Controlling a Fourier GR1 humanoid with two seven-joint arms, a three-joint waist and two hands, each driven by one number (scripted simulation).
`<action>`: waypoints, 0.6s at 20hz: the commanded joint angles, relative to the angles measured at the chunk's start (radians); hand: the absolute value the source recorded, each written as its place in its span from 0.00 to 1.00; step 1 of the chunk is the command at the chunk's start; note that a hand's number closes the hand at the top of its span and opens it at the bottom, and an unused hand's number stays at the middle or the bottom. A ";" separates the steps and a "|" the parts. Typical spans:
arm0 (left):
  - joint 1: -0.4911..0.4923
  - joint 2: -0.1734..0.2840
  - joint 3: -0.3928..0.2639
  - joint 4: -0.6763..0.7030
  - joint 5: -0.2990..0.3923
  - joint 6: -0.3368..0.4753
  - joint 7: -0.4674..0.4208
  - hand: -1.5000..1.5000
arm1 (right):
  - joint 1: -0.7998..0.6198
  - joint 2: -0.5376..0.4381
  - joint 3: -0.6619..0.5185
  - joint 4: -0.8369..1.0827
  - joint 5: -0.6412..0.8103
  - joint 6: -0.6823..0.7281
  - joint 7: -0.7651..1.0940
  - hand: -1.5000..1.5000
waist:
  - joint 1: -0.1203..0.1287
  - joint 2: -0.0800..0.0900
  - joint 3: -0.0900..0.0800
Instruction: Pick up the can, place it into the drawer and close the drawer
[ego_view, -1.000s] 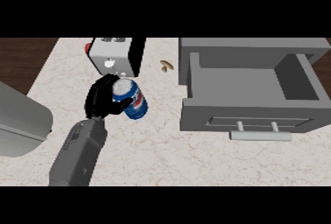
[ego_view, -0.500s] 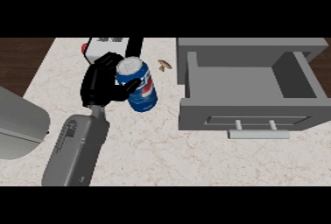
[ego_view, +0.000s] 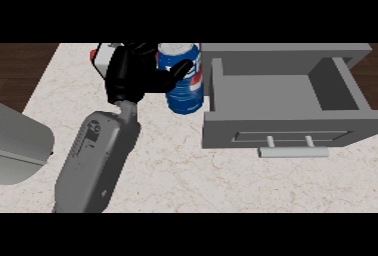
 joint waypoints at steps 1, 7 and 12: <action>-0.125 0.000 -0.050 0.035 0.000 0.106 0.055 1.00 | -0.006 0.008 0.048 0.039 0.041 0.008 -0.044 0.00 | -0.006 0.002 0.000; -0.257 0.000 -0.017 0.124 0.005 0.113 0.089 1.00 | 0.051 0.008 0.010 -0.026 -0.025 0.015 -0.031 0.00 | -0.009 0.001 0.000; -0.325 0.000 -0.091 0.238 0.074 0.177 0.016 1.00 | 0.036 0.008 0.034 -0.057 -0.003 -0.013 -0.008 0.00 | -0.014 0.003 0.000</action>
